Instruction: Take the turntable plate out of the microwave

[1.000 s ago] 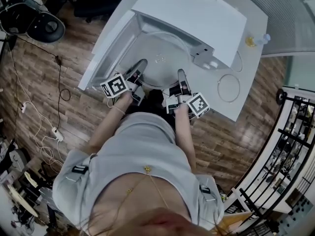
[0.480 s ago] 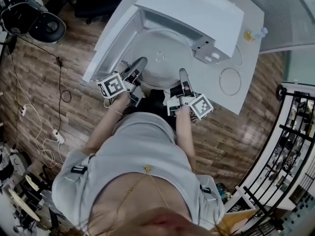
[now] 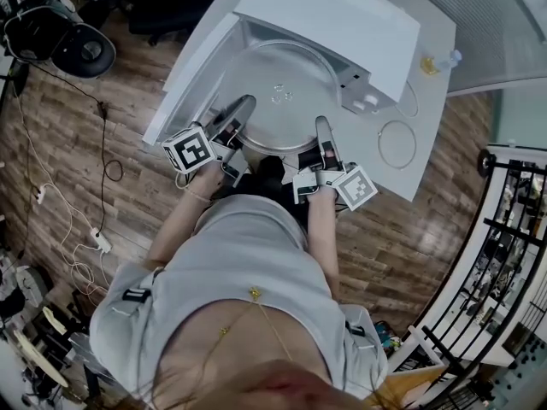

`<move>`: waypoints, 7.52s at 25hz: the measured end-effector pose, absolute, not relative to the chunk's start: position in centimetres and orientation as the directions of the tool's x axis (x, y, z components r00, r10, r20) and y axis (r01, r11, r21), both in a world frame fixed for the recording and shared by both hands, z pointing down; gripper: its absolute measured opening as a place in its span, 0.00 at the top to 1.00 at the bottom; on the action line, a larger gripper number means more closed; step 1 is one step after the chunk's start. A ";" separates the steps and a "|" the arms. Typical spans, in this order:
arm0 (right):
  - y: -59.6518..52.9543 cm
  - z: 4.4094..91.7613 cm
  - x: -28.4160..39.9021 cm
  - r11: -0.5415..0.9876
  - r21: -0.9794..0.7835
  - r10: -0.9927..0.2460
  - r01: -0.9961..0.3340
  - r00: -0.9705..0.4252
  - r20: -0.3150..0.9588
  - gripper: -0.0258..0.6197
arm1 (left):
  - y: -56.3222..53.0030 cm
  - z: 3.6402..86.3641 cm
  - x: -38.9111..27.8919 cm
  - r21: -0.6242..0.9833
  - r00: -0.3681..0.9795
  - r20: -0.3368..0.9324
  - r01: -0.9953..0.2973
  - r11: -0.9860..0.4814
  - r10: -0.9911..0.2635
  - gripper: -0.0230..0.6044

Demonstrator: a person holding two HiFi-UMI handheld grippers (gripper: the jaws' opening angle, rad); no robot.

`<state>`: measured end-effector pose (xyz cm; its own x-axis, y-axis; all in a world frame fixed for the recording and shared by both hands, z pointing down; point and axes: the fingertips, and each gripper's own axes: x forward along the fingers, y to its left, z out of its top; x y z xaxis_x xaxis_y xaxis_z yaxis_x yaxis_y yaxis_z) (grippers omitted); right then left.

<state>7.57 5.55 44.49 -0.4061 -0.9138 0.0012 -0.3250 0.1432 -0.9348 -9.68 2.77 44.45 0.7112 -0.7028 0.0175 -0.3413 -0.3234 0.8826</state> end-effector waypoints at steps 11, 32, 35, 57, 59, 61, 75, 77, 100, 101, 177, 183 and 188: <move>0.8 40.3 9.8 0.223 -0.911 -0.907 -0.347 -0.417 -0.063 0.87 | -1.9 40.7 -7.4 0.867 0.714 -0.038 -0.324 -0.378 -0.699 0.82; -7.2 40.4 14.2 0.168 -0.891 -0.921 -0.421 -0.390 0.010 0.87 | -10.4 41.5 -3.0 0.892 0.755 0.050 -0.329 -0.311 -0.654 0.81; -7.7 40.8 14.6 0.143 -0.881 -0.929 -0.451 -0.368 0.037 0.86 | -11.2 41.9 -2.6 0.893 0.766 0.074 -0.336 -0.299 -0.639 0.81; -9.5 42.6 13.7 -0.017 -0.714 -0.846 -0.700 -0.371 0.384 0.74 | -13.1 43.1 -1.0 0.817 0.894 0.354 -0.439 -0.373 -0.275 0.70; -9.7 42.7 13.9 0.000 -0.684 -0.822 -0.729 -0.389 0.415 0.74 | -12.3 43.7 -0.5 0.817 0.902 0.384 -0.431 -0.384 -0.195 0.64; -9.9 42.7 13.9 0.008 -0.642 -0.804 -0.767 -0.387 0.452 0.73 | -11.9 44.4 -0.3 0.824 0.903 0.391 -0.429 -0.370 -0.177 0.61; -10.7 42.9 12.5 0.015 -0.434 -0.798 -0.901 -0.272 0.538 0.65 | -13.6 44.6 -2.1 0.911 0.899 0.276 -0.358 -0.205 -0.339 0.76; -10.7 42.9 12.6 0.021 -0.388 -0.795 -0.922 -0.251 0.553 0.63 | -13.6 44.7 -2.2 0.930 0.904 0.257 -0.327 -0.167 -0.341 0.78; -8.9 40.1 11.3 0.154 -0.064 -0.916 -0.986 -0.166 0.364 0.48 | -13.2 43.3 -2.1 0.967 0.916 0.091 -0.174 -0.184 -0.390 0.64; -8.5 40.1 11.1 0.161 -0.064 -0.918 -0.985 -0.174 0.357 0.48 | -13.2 43.5 -2.4 0.957 0.912 0.102 -0.200 -0.211 -0.398 0.62; -11.2 42.3 10.1 0.184 -0.097 -0.897 -0.978 -0.208 0.391 0.46 | -15.2 42.0 -2.5 0.153 0.765 0.327 -0.622 -0.768 -0.555 0.45; -11.6 42.6 10.3 0.150 -0.105 -0.907 -0.983 -0.179 0.381 0.46 | -15.3 42.1 -2.5 0.144 0.755 0.318 -0.636 -0.758 -0.573 0.45; -11.6 42.4 10.4 0.133 -0.147 -0.911 -0.980 -0.179 0.372 0.46 | -15.5 42.1 -2.5 0.176 0.746 0.318 -0.653 -0.736 -0.586 0.45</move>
<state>10.36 -11.55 42.37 -0.1795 -0.9106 0.3723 -0.9801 0.1329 -0.1473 -2.52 -15.49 42.09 0.7457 -0.5857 0.3176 -0.6533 -0.7364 0.1757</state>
